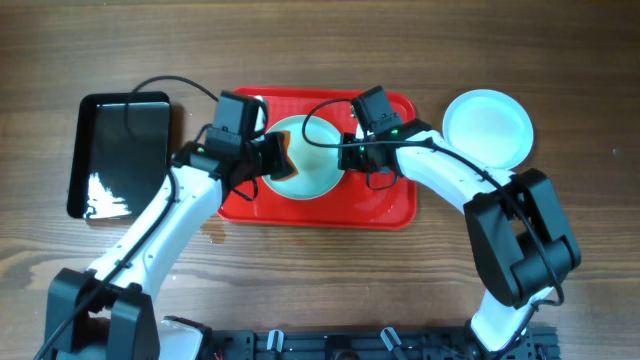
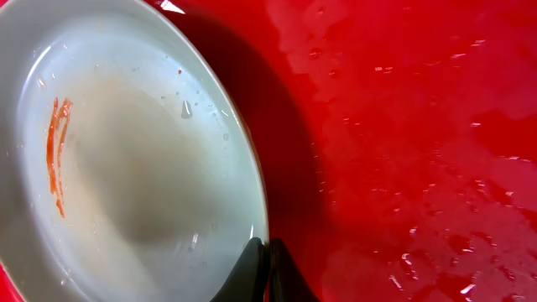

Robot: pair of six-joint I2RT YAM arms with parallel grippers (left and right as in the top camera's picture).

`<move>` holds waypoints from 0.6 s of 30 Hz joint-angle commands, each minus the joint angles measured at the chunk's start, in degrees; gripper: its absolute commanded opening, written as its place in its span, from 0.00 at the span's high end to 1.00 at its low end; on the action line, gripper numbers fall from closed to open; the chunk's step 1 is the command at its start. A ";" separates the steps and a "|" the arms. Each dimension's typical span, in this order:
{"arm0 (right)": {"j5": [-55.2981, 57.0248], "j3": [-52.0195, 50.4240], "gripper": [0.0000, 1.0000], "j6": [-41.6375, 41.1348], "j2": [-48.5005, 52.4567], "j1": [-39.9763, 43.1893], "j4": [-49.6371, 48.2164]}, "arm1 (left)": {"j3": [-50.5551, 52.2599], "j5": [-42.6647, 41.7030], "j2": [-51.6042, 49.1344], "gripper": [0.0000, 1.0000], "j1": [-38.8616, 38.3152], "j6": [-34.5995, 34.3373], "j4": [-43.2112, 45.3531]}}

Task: Clean dirty plates on tray and stack at the side
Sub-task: 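Lower the sponge with the left gripper onto the last plate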

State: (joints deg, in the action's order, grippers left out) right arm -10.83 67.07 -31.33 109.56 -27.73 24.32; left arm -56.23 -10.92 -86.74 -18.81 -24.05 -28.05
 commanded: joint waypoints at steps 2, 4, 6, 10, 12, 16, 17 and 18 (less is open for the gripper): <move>-1.03 -0.42 0.96 5.55 0.94 -0.39 -0.35 | 1.16 -1.62 -0.81 0.96 -0.37 1.36 1.60; -3.10 -0.42 0.95 7.67 0.94 -0.39 -0.90 | 1.16 -0.76 -1.44 0.96 -0.37 1.40 2.05; -4.42 -0.42 0.96 8.87 0.94 -0.39 -1.36 | 1.16 1.36 -2.84 0.96 -0.37 1.38 2.75; -4.42 -0.42 0.96 8.85 0.94 -0.39 -1.33 | 1.16 1.29 -7.21 0.96 -0.39 1.33 4.74; -4.42 -0.42 0.96 8.70 0.94 -0.39 -1.36 | 1.16 -0.94 -9.38 0.96 -0.42 1.31 5.68; -4.42 -0.42 0.96 8.55 0.94 -0.39 -1.55 | 1.16 -6.27 -12.44 0.96 -0.57 0.83 8.87; -4.42 -0.42 0.96 8.37 0.94 -0.39 -1.60 | 1.16 -6.23 -12.90 0.96 -0.61 0.39 9.68; -4.39 -0.42 0.96 8.17 0.94 -0.39 -1.62 | 1.16 -6.19 -13.29 0.96 -0.63 -0.17 10.40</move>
State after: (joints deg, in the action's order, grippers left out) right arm -14.04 66.98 -23.88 109.56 -27.94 23.18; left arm -55.20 -13.58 -98.45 -19.14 -23.64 -19.64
